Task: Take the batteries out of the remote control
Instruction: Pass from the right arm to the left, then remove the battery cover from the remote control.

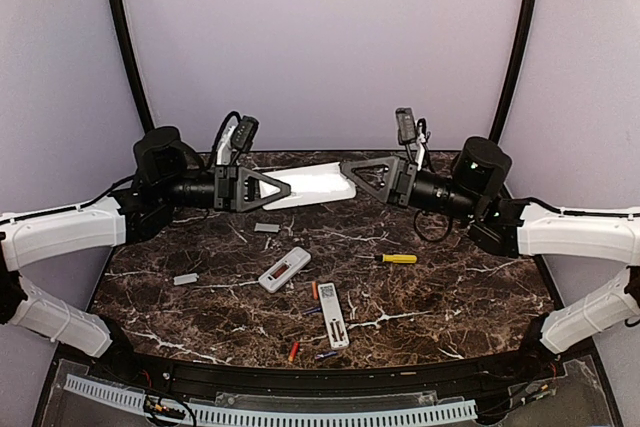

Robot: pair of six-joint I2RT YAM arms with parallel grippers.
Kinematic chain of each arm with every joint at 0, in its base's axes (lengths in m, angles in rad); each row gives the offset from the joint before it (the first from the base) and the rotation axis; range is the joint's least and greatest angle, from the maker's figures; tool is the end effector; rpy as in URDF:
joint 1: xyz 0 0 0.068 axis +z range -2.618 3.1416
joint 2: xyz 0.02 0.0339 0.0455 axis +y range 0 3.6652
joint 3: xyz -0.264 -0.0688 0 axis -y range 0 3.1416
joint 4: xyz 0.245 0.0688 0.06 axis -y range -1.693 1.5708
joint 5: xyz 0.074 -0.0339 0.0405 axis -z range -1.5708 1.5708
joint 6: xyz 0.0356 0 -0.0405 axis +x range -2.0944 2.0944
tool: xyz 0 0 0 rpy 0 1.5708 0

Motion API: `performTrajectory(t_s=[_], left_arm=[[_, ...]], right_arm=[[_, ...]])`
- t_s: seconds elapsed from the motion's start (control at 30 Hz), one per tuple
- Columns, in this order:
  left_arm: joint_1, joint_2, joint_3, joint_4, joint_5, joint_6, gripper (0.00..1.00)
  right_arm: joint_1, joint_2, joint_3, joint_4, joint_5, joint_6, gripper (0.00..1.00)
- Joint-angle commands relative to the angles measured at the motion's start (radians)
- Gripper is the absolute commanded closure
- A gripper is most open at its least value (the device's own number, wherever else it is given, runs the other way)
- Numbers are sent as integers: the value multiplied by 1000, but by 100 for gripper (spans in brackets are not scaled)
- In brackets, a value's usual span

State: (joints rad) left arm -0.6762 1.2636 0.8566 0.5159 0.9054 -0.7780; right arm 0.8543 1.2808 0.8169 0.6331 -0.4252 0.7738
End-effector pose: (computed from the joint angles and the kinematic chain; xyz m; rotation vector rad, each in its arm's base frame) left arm 0.2042 -0.1998 0.3337 0.7799 1.6305 -1.7551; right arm 0.1829 0.2324 0.3284 -0.4688 1.5666 1.6001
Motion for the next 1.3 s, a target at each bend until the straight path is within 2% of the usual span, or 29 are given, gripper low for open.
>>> performTrajectory(t_s=[0.0, 0.13, 0.33, 0.53, 0.8, 1.03, 1.13, 1.27], left_arm=[[4, -45, -1, -29, -31, 20, 100], [7, -43, 6, -67, -46, 39, 100], [7, -44, 5, -71, -48, 34, 100], [7, -41, 15, -81, -30, 37, 100], [7, -39, 26, -103, -2, 42, 100], [17, -51, 49, -138, 31, 48, 100], [25, -56, 52, -140, 43, 46, 100], [38, -59, 56, -144, 55, 44, 100]], right_arm=[[-8, -15, -3, -38, -6, -25, 24], [13, 14, 55, -141, -46, -72, 18], [25, 32, 78, -195, -26, -85, 22], [25, 45, 76, -198, -2, -70, 40], [24, 51, 70, -194, 27, -52, 48], [23, 50, 57, -194, 37, -28, 79], [20, 45, 51, -194, 45, -25, 86], [6, 38, 33, -174, 39, -4, 90]])
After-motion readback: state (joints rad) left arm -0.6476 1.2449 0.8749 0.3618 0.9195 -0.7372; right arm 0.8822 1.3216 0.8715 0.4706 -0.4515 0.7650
